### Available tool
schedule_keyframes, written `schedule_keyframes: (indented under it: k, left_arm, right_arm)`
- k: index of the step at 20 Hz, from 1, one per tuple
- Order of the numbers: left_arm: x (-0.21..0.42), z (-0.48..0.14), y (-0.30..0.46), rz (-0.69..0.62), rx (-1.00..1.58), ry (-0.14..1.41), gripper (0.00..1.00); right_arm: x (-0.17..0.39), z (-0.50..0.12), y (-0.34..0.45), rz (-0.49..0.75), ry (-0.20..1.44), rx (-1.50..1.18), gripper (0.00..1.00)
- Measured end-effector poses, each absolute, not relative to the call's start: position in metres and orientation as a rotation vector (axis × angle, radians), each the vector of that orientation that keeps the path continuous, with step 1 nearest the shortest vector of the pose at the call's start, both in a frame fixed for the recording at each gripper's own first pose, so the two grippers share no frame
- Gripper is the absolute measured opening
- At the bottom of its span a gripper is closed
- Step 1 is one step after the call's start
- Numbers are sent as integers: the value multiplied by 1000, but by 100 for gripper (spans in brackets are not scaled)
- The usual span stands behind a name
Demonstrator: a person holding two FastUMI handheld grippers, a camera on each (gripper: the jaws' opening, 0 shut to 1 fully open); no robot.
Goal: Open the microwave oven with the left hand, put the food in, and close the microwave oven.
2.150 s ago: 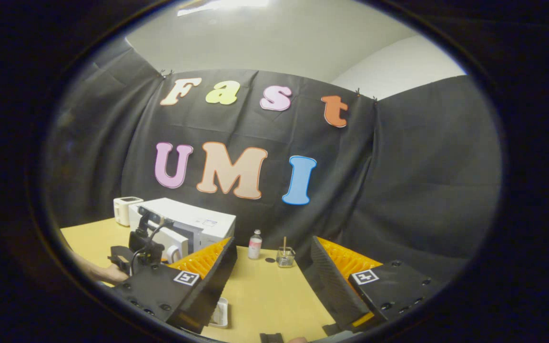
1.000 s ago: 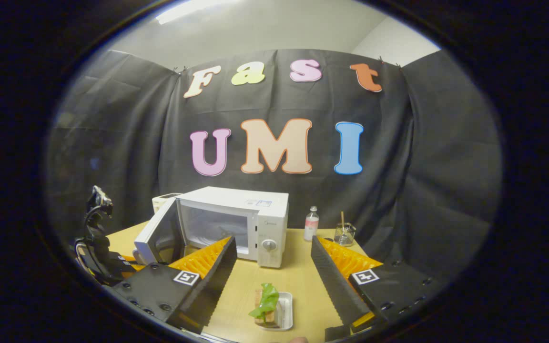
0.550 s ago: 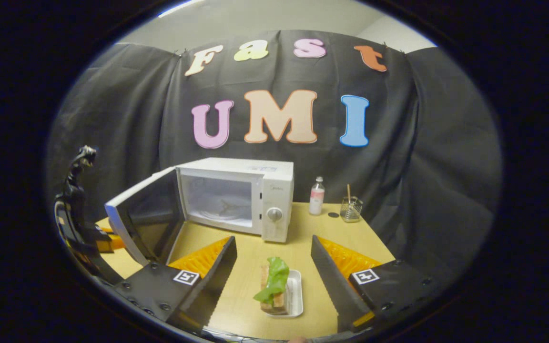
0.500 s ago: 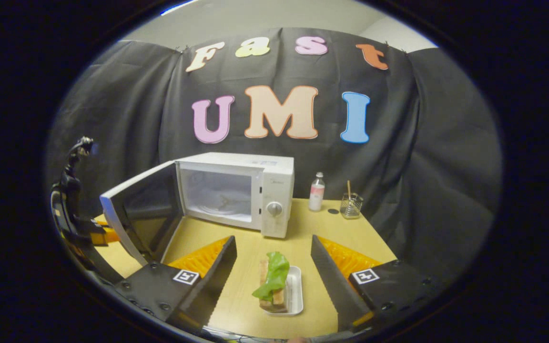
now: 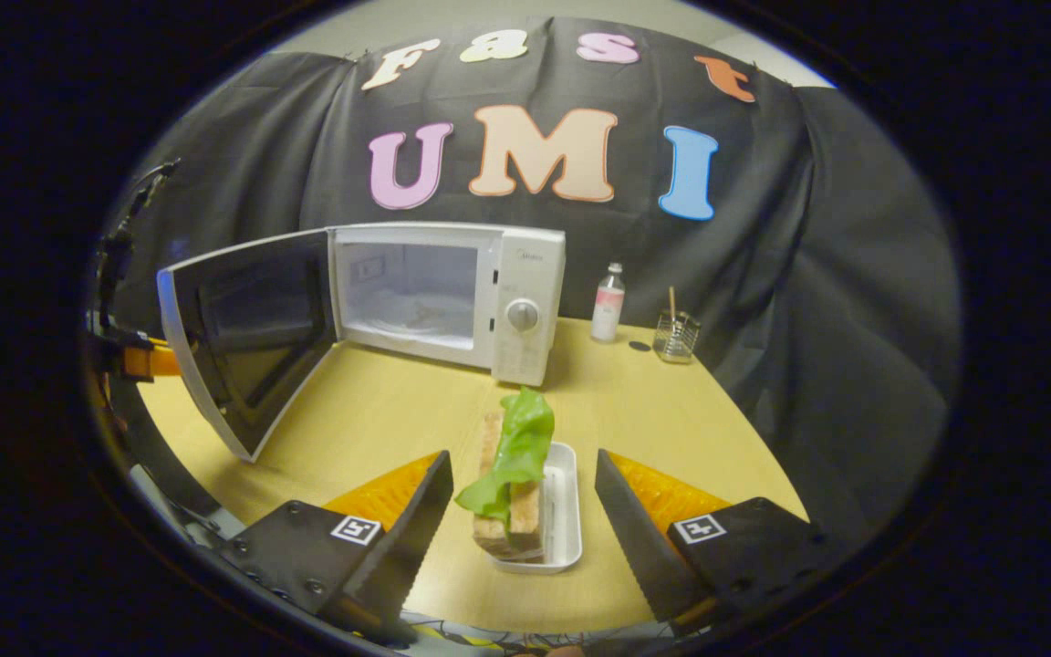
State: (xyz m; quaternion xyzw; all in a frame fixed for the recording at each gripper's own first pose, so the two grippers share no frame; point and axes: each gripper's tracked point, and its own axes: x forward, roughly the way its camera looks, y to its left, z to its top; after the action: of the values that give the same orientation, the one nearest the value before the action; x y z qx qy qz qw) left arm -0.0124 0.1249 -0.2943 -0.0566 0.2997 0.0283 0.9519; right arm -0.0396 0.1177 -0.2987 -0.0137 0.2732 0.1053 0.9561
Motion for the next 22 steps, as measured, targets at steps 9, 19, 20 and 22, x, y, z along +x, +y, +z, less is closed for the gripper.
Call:
schedule_keyframes:
  k: [9,19,20,22]
  left_arm:
    - [-19,-292,131,50,-152,589,76]
    - [-45,-265,136,58,-210,563,87]
    - [-46,-258,141,75,-217,543,99]
    - [-43,-240,148,100,-228,496,97]
  right_arm:
    - [-38,-334,119,214,631,-19,99]
    - [-35,-347,131,246,701,-21,74]
    - [-36,-347,129,244,694,-30,61]
    - [-36,-353,129,251,707,-48,52]
